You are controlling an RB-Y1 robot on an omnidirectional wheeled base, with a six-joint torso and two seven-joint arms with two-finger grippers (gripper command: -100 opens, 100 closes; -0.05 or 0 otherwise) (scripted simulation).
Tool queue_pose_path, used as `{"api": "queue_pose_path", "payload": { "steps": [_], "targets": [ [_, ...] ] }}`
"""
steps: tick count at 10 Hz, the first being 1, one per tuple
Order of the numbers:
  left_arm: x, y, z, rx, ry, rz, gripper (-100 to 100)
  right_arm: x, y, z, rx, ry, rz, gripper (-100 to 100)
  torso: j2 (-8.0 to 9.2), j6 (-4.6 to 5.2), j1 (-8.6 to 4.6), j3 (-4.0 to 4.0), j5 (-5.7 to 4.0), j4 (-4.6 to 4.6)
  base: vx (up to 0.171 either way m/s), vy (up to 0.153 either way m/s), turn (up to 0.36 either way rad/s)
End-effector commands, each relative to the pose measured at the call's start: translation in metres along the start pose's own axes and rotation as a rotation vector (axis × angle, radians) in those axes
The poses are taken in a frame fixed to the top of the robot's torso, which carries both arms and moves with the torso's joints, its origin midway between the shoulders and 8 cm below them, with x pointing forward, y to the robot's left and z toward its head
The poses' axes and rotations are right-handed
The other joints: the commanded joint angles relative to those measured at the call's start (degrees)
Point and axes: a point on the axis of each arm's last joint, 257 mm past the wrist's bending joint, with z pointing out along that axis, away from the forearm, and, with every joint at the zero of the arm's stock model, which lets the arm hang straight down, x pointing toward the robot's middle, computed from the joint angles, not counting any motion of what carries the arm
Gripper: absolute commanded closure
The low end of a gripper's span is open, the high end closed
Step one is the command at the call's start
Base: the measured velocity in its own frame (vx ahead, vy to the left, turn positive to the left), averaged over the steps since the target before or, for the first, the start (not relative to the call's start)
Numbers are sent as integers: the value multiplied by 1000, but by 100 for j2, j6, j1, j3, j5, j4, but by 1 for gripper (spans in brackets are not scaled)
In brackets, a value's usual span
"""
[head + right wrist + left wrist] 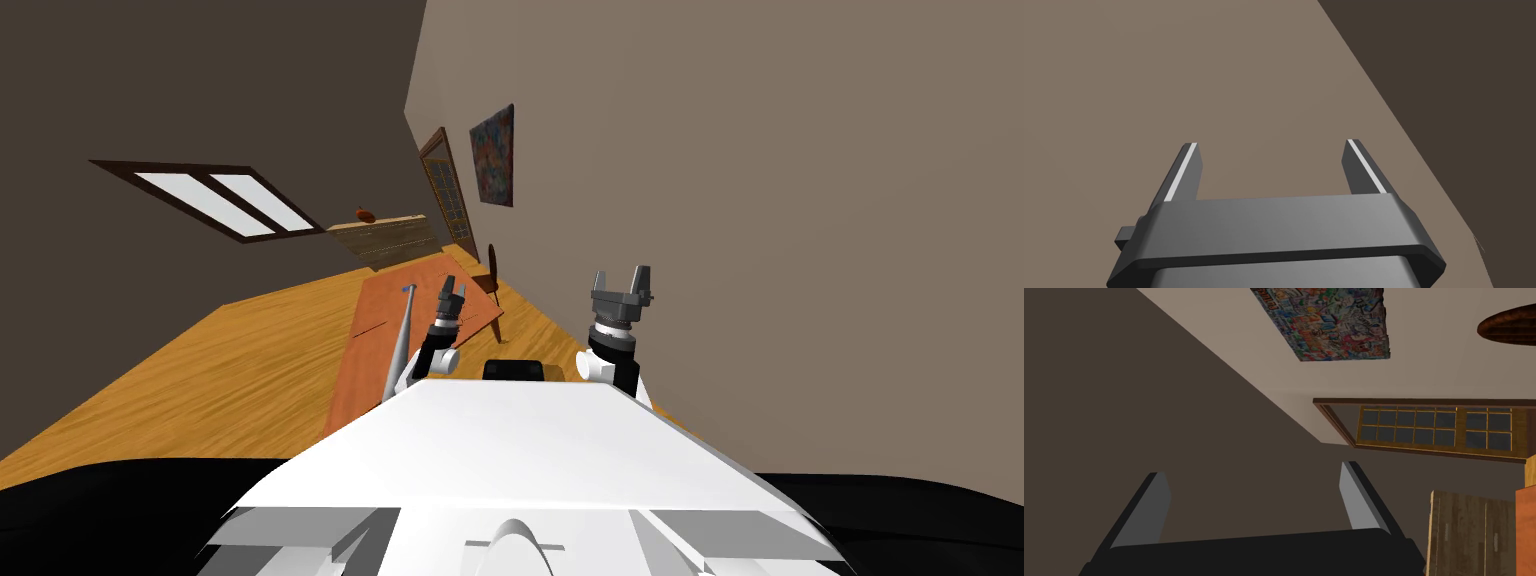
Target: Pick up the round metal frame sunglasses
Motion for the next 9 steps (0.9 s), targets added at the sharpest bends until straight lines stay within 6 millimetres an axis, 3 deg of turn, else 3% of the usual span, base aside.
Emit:
{"api": "queue_pose_path", "payload": {
  "steps": [1,3,4,5,9],
  "targets": [
    [6,18,-3,-33,22,2,-100,0,0,0,0,0,0,0,0,0,0,0,0,0,-45,76,-72],
    [13,36,-6,-69,57,8,-100,0,0,0,0,0,0,0,-18,1,-22,-10,-4,-4,-26,48,-98],
    [19,55,-10,-105,93,17,-100,0,0,0,0,0,0,0,-22,-2,-27,-12,-5,-4,-45,54,-130],
    [19,56,-10,-107,93,17,-100,0,0,0,0,0,0,0,-17,0,-24,-10,-5,-4,-41,52,-73],
    [29,96,-23,-188,168,43,-100,0,0,0,0,0,0,0,-18,1,-20,-10,-4,-4,-40,57,-109]
  ]
}}
